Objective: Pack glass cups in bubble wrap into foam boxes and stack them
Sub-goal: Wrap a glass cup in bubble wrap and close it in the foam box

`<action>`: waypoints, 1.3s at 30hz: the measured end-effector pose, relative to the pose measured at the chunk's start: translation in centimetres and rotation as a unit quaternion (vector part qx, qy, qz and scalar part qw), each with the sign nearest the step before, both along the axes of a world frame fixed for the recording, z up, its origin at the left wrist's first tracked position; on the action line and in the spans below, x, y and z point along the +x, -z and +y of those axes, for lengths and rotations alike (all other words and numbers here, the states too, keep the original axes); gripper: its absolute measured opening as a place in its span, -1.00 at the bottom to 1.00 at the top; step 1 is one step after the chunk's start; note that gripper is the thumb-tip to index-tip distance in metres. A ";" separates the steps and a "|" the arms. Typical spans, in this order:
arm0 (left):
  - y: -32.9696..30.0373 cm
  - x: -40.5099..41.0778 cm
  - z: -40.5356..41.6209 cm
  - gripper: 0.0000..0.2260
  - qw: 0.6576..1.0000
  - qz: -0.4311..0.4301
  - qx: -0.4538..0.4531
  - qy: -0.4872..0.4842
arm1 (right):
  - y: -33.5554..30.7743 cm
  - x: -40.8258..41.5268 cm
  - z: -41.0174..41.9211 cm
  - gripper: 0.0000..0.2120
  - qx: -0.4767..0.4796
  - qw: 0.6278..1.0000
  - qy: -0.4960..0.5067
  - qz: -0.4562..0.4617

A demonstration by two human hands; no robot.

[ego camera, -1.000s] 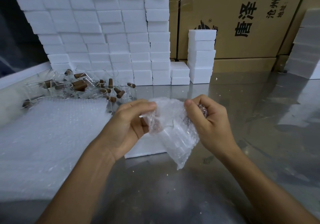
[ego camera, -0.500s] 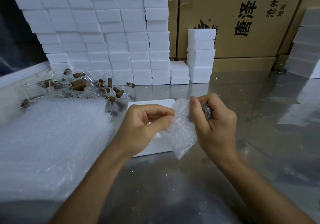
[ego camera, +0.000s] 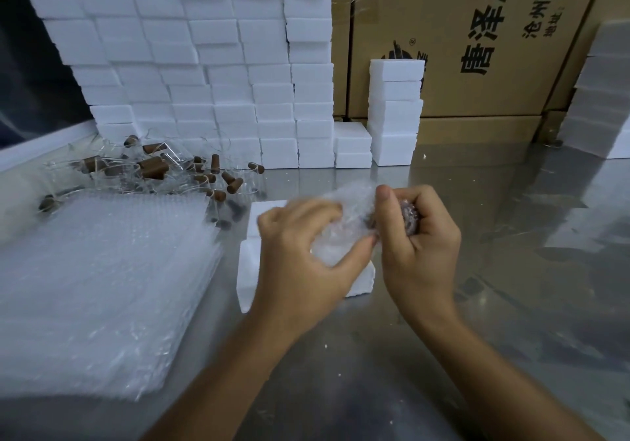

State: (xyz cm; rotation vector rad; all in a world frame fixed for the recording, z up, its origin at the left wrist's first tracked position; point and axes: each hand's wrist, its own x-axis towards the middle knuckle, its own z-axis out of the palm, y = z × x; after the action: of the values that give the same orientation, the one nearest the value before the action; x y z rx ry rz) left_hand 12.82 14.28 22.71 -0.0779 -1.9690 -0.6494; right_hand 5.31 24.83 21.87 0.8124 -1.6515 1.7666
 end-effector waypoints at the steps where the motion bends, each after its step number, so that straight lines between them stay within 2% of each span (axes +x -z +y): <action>1: 0.2 -0.2 0.4 -0.64 0.998 0.040 0.017 -0.043 | -0.1 0.0 -0.1 -0.76 -0.021 0.999 -0.029 -0.031; 2: 0.4 -0.3 0.6 -0.53 0.996 0.052 0.056 -0.053 | -0.1 0.1 -0.2 -0.77 -0.040 0.995 -0.060 -0.063; 4: 0.2 -0.4 0.8 -0.43 0.981 -0.001 0.194 0.016 | -0.2 0.1 -0.3 -0.78 -0.062 0.980 -0.134 -0.134; 6: 0.2 -0.4 0.5 -0.47 0.937 -0.056 0.328 0.104 | -0.1 0.1 -0.4 -0.81 -0.067 0.947 -0.226 -0.219; 7: 0.4 -0.5 0.0 -0.51 0.930 -0.061 0.345 0.111 | -0.2 0.0 -0.5 -0.85 -0.075 0.926 -0.264 -0.258; 9: 0.5 -0.5 -1.1 -0.55 0.941 -0.078 0.310 0.107 | -0.3 -0.2 -0.2 -0.84 -0.087 0.904 -0.296 -0.296; 11: 0.5 -0.4 -1.6 -0.54 0.952 -0.120 0.256 0.114 | -0.6 -0.6 0.3 -0.83 -0.085 0.909 -0.292 -0.285; 15: 0.2 0.0 -1.7 -0.57 0.968 -0.178 0.152 0.091 | -0.8 -0.4 0.7 -0.77 0.012 0.957 -0.250 -0.144; 19: -0.2 0.5 -1.9 -0.55 0.977 -0.203 0.058 0.032 | -0.6 -0.1 0.7 -0.65 0.125 0.965 -0.226 -0.046; 22: -0.7 0.7 -1.9 -0.48 0.977 -0.213 0.028 0.000 | -0.3 0.5 0.8 -0.75 0.180 0.946 -0.267 -0.030; 26: -1.1 1.1 -2.1 -0.47 0.975 -0.220 0.001 -0.004 | -0.2 1.6 0.0 -0.53 0.241 0.935 -0.255 0.045; 30: -1.0 1.1 -2.1 -0.49 0.970 -0.241 -0.019 0.022 | 0.1 1.3 0.0 -0.59 0.247 0.936 -0.245 0.052; 33: -0.9 0.9 -2.1 -0.50 0.969 -0.245 0.012 0.032 | 0.6 1.4 0.1 -0.62 0.222 0.944 -0.239 0.054; 37: -1.0 0.8 -3.0 -0.50 0.947 -0.209 0.222 0.098 | 0.1 1.4 0.2 -0.75 0.136 0.968 -0.196 0.071; 39: -1.1 0.7 -3.3 -0.49 0.928 -0.214 0.278 0.122 | -0.2 1.1 0.6 -0.76 0.141 0.965 -0.217 0.043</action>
State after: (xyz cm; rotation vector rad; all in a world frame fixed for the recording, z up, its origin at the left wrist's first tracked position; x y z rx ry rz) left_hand 13.55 10.98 23.78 0.1854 -2.1212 -1.4702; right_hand 6.44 25.47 22.07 1.4543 -1.7877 1.7585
